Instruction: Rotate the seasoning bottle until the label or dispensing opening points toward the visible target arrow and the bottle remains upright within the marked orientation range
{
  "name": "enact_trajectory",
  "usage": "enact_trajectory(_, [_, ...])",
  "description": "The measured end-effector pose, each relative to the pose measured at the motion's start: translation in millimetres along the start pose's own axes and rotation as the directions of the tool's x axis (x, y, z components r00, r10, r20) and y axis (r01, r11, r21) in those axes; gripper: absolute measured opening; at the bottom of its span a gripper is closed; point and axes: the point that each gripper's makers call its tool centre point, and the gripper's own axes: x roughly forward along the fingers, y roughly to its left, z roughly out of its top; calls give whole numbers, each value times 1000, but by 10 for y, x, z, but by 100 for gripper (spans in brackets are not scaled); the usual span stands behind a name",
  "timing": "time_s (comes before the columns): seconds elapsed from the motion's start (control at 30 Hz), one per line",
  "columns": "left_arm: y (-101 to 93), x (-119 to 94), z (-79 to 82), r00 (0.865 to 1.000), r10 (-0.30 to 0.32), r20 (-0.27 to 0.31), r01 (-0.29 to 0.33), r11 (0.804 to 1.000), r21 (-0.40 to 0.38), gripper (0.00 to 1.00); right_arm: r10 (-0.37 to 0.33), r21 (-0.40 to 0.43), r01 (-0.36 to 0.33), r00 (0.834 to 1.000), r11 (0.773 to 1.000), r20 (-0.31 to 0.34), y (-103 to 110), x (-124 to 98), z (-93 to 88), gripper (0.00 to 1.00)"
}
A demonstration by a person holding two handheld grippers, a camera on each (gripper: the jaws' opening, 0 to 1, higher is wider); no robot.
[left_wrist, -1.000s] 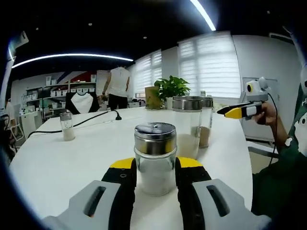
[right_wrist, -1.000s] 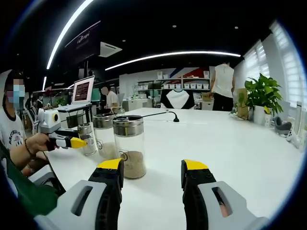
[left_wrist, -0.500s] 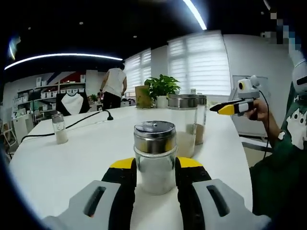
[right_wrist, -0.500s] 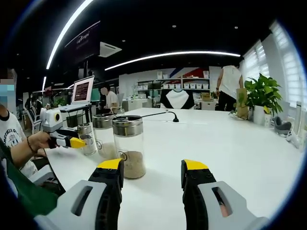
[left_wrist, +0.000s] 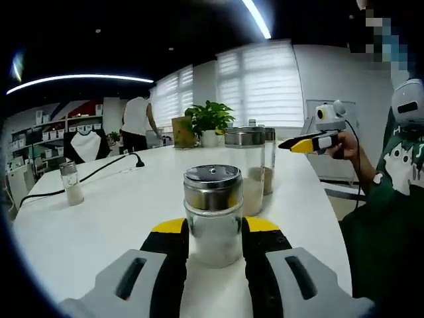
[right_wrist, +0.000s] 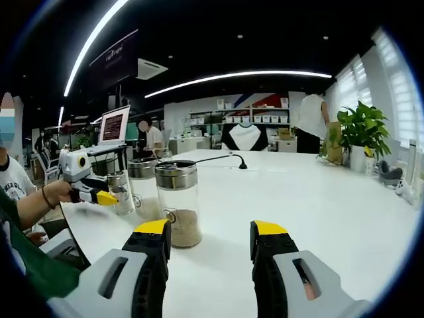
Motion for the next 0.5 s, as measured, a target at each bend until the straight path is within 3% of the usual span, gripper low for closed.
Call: enact_trajectory(0.5, [-18,1,-15,989,-143,-20,144,989,31,33,2,1,-2,1000,1000,-4,-2,4,-7,48])
